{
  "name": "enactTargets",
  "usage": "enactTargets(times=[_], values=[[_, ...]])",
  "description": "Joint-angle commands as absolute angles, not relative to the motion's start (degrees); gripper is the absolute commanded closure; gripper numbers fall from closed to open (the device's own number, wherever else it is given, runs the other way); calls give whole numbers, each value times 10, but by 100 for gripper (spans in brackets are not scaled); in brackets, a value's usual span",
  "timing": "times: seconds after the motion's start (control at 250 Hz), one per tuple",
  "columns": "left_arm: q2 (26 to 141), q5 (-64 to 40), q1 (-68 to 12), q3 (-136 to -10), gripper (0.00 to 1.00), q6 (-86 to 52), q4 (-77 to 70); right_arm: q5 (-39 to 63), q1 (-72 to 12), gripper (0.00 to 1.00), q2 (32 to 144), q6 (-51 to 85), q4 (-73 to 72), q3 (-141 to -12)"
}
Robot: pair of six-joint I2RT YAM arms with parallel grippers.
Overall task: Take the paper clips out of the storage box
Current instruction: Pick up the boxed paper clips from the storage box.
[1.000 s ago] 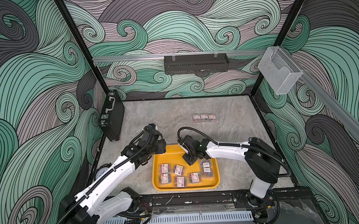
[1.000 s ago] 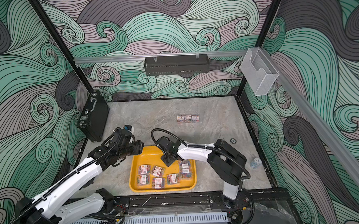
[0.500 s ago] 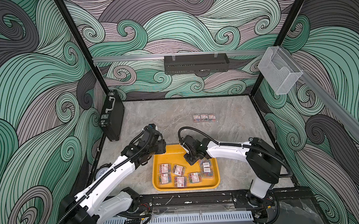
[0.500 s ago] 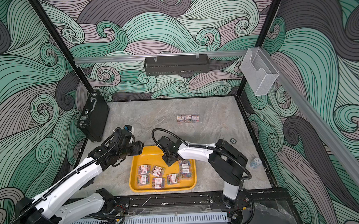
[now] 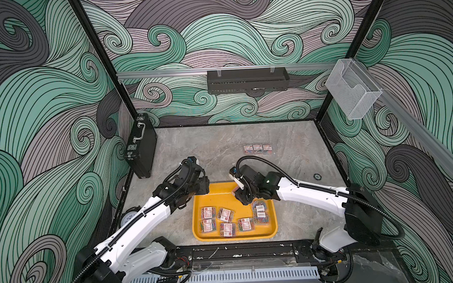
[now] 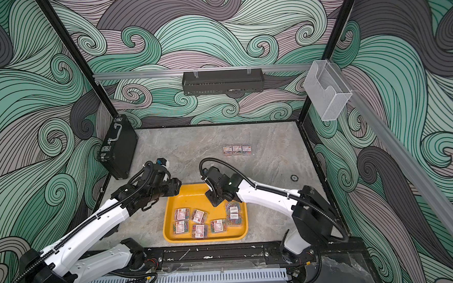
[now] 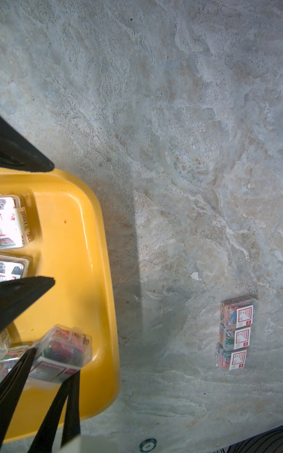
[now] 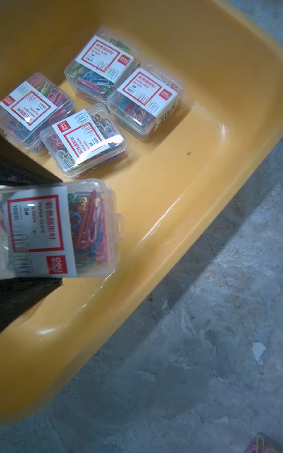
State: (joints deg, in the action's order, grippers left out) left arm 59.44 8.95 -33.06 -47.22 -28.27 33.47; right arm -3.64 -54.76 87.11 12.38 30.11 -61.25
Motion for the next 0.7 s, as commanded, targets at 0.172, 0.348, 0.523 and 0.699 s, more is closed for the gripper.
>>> enactTargets(times=[0.172,0.348,0.523,0.699], values=[[593,89,-326,-487,34,-282,354,-35,-487,57,822,124,316,-626],[591,83,-326,-489,34,-286,359,-36,-421,57,825,125,322,-648],[576,63,-327,-489,34,-294,352,-47,-354,57,847,118,323,-666],[572,65,-327,-490,34,-294,357,-74,-295,57,881,101,333,-696]])
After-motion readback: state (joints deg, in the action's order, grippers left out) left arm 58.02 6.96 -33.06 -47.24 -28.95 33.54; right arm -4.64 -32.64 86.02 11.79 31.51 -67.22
